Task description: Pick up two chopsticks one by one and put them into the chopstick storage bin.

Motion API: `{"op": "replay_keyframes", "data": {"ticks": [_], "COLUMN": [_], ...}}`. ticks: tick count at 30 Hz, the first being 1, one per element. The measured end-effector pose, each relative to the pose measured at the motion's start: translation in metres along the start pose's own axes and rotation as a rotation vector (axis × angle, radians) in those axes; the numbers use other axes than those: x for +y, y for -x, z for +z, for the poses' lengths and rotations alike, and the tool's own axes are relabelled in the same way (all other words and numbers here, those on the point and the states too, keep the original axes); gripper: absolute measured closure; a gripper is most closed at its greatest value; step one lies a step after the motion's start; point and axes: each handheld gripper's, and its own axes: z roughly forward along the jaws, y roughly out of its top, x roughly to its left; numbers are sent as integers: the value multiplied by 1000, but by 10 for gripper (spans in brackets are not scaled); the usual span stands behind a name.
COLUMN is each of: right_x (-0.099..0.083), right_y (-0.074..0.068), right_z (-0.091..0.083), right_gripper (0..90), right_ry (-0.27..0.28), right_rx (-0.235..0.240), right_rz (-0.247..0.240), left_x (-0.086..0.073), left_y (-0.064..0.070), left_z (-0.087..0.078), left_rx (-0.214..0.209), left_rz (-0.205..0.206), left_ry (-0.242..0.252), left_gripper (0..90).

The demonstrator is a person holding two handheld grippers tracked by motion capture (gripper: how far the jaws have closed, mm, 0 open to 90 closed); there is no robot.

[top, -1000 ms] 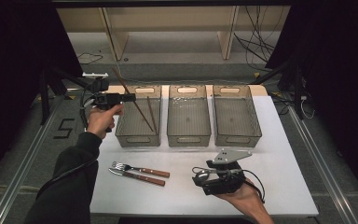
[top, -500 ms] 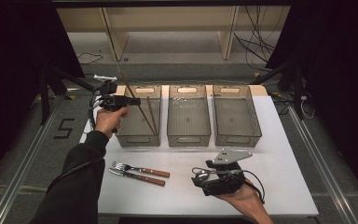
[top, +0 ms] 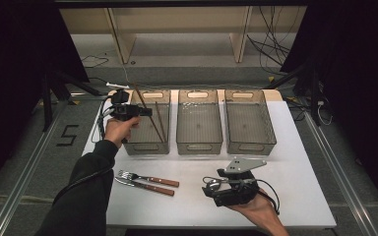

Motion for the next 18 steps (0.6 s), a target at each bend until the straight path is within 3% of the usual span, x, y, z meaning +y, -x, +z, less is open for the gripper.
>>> {"op": "replay_keyframes", "data": {"ticks": [10,18], "right_x": [0,0], "right_y": [0,1], "right_z": [0,0], "right_gripper": [229,230], "right_ry": [-4,-3], "right_rx": [1,2], "right_rz": [-2,-3], "left_x": [-4,-5], "left_y": [-1,-2], "left_z": [9,13], "left_rx": [12,41], "left_rz": [-13,-13], "left_ry": [-23,-39], "left_gripper": [824,753]}}
